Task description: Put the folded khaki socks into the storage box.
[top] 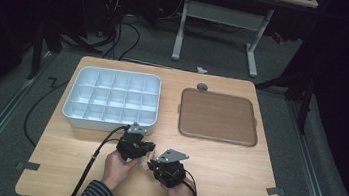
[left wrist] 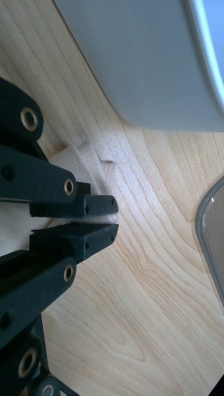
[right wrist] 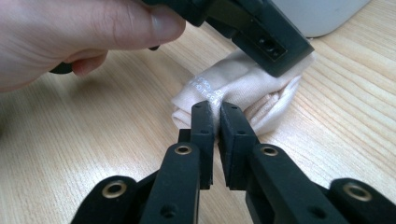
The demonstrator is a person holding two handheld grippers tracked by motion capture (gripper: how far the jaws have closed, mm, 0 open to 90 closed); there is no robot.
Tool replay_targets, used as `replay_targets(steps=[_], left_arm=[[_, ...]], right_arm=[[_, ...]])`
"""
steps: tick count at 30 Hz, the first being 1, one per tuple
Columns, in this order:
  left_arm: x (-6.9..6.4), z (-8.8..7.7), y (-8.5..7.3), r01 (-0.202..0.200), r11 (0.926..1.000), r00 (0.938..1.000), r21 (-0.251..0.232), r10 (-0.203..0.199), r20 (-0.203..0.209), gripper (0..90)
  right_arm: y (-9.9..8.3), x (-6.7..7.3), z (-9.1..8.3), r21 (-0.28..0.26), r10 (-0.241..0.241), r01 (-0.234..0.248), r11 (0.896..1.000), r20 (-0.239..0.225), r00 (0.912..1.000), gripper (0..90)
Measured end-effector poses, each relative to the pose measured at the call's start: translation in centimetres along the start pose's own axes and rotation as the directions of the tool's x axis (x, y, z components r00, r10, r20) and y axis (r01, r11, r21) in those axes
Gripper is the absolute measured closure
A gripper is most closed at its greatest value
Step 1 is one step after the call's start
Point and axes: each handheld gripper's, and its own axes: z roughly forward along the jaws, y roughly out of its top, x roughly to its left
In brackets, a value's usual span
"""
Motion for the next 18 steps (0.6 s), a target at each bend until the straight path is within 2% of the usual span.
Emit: replay_targets(steps=[4,10,14,17,18], left_arm=[[0.2,0.0,0.0,0.012,0.9999,0.9999,0.000,-0.012,0.009,84.9],[0.2,0.3,0.0,0.009,1.0000,0.9999,0.000,-0.009,0.013,84.8],[0.1,0.9,-0.2,-0.024,0.9997,0.9997,0.008,0.024,0.002,84.0],[0.3,1.2,-0.2,-0.007,1.0000,0.9999,0.004,0.007,0.011,84.0],[0.2,1.3,-0.3,-0.018,0.9998,0.9998,0.002,0.018,0.007,84.0]], right_arm=[[-0.3,-0.1,0.0,0.003,0.001,-0.001,1.000,-0.002,1.0000,86.3],[-0.6,-0.2,0.0,0.027,-0.007,0.007,1.000,0.004,1.0000,87.0],[-0.7,-0.4,0.2,0.040,0.002,-0.001,0.999,-0.023,0.9997,87.4],[-0.8,-0.5,0.3,0.054,-0.008,0.009,0.998,-0.017,0.9998,87.4],[-0.8,-0.6,0.3,0.056,-0.008,0.009,0.998,-0.018,0.9998,87.4]])
